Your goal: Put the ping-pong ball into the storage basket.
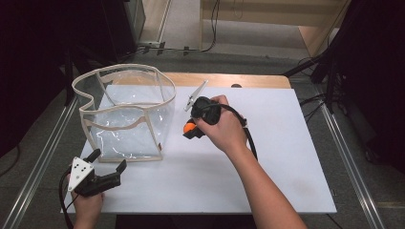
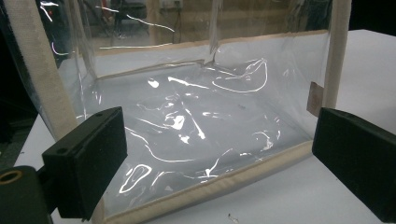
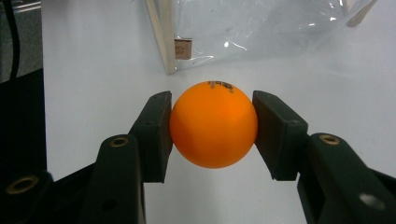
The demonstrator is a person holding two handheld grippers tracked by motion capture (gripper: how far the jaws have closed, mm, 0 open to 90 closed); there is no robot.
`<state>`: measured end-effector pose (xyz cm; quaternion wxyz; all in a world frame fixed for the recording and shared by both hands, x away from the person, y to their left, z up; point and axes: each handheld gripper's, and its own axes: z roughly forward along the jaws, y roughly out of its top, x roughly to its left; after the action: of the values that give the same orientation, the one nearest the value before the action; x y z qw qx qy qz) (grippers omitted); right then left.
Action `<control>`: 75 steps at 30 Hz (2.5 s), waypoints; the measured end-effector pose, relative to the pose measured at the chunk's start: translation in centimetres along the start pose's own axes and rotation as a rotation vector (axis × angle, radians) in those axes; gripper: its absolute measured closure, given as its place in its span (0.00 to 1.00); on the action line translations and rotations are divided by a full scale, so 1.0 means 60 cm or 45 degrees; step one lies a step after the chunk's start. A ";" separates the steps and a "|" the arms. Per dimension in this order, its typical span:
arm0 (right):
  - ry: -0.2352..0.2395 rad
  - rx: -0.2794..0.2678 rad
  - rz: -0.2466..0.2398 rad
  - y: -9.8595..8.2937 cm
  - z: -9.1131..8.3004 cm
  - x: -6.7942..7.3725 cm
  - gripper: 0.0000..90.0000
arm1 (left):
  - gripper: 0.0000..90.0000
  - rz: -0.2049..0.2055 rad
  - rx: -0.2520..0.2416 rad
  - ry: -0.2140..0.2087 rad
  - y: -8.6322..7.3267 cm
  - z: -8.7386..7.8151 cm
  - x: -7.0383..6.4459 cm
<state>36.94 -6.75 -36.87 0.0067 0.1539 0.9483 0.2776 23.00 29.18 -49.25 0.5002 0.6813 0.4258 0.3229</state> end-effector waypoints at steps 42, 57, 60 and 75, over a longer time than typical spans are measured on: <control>-0.011 -0.007 -0.045 0.070 -0.039 -0.009 0.54 | 0.04 -0.011 -0.011 -0.004 0.000 0.000 0.001; -0.008 -0.016 -0.058 0.087 -0.055 -0.017 0.54 | 0.04 -0.011 -0.011 -0.004 0.000 0.000 0.001; -0.008 -0.013 -0.057 0.090 -0.057 -0.018 0.54 | 0.04 -0.012 -0.011 -0.005 0.000 0.000 0.001; -0.004 -0.026 -0.067 0.110 -0.068 -0.026 0.54 | 0.04 -0.013 -0.014 -0.007 0.000 0.000 0.001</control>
<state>39.90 -4.07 -30.05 0.0171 0.1293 0.9491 0.2866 23.05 29.25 -49.24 0.5068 0.6773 0.4261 0.3207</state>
